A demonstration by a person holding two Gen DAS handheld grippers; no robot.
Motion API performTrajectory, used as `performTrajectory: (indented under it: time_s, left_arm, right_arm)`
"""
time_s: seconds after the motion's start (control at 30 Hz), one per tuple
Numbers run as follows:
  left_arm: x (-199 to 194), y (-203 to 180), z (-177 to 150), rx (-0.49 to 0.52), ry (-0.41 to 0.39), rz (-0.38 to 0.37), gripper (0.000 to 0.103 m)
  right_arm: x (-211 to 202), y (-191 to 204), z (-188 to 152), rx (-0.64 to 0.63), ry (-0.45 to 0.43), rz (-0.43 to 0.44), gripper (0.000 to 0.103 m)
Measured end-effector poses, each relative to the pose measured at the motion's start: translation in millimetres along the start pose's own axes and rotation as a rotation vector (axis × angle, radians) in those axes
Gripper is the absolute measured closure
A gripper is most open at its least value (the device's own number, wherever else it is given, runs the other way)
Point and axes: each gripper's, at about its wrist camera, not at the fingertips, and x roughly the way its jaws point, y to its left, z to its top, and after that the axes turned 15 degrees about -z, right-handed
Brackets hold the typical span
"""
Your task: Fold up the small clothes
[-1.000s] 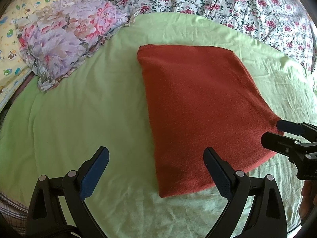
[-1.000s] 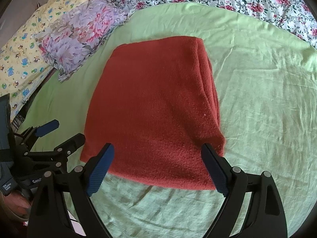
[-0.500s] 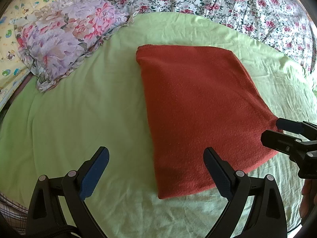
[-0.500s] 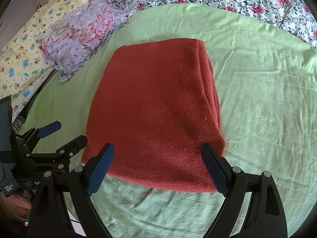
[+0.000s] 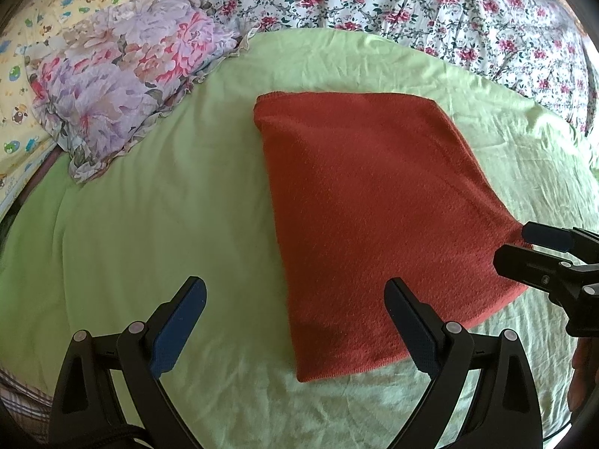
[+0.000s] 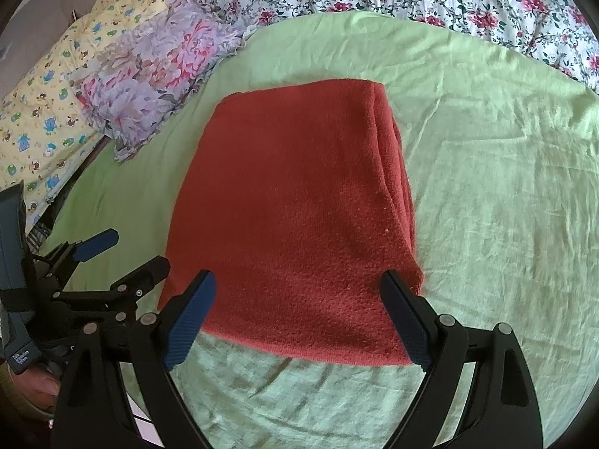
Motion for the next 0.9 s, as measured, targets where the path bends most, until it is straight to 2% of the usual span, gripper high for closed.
performTrajectory:
  time_s: [0.9]
  left_arm:
    - [-0.8,0.1,3.0,0.013,-0.008,0.001,0.010]
  right_arm:
    - [-1.0,-4.4,-0.5,0.011,-0.003,0.004,0.014]
